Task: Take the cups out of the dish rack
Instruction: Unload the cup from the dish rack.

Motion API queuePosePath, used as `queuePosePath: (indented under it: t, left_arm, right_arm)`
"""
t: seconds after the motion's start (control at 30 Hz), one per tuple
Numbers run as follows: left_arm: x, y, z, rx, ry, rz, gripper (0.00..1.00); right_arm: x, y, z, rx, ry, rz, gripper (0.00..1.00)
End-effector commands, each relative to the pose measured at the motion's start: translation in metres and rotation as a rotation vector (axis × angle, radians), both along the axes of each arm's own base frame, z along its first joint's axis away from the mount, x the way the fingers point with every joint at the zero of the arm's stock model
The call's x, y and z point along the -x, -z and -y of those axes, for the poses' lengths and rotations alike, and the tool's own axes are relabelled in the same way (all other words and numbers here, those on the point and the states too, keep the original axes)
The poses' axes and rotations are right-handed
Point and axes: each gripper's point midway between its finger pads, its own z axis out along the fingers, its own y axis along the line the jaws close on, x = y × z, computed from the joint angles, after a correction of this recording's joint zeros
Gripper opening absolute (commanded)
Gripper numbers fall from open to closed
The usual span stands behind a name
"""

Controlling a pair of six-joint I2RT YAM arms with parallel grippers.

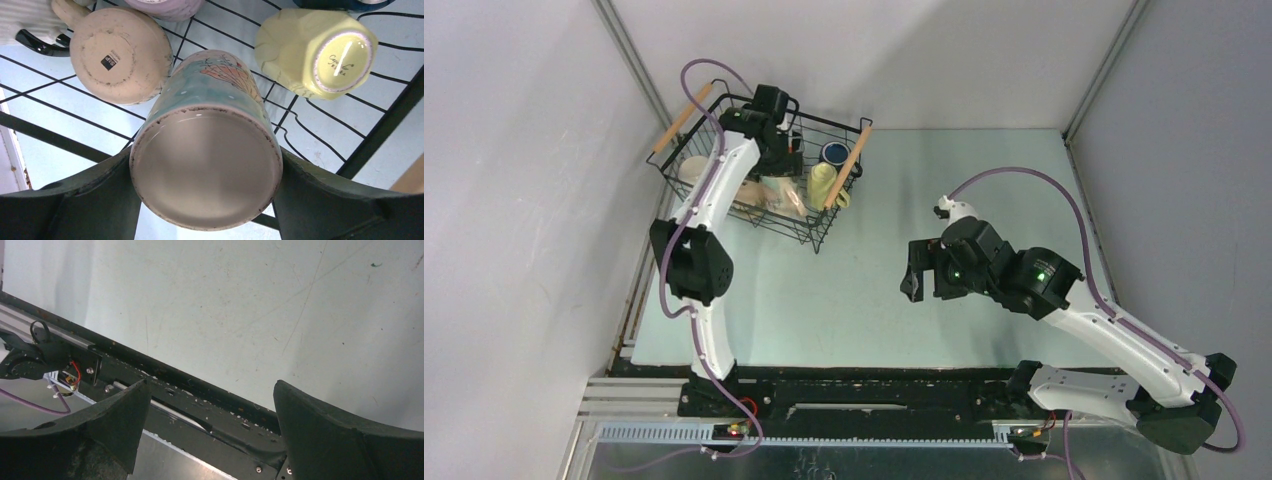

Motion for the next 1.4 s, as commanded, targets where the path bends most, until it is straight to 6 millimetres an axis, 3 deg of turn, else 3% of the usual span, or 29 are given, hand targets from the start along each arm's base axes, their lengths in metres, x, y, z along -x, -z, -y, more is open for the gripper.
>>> queuePosePath:
  t: [0.0, 0.3, 0.67, 1.13, 1.37]
  left_arm:
    - [-0.011, -0.062, -0.003, 0.009, 0.001, 0.162, 0.0]
    - [-0.003, -0.097, -0.003, 0.04, -0.006, 0.212, 0.0]
    - [0.01, -0.122, 0.008, 0.107, 0.02, 0.247, 0.0]
    - [0.031, -0.164, 0.021, 0.175, 0.046, 0.345, 0.0]
    - [0.042, -0.182, 0.033, 0.218, 0.079, 0.386, 0.0]
  right_arm:
    - [-0.006, -0.025, -0.013, -0.086, -0.016, 0.069, 1.0]
    - [-0.029, -0.068, -0.046, -0.251, -0.056, 0.155, 1.0]
    - [-0.067, -0.101, -0.075, -0.484, -0.109, 0.161, 1.0]
    - [-0.114, -0.117, -0.088, -0.654, -0.127, 0.162, 1.0]
    - [-0.132, -0.107, -0.101, -0.68, -0.134, 0.141, 1.0]
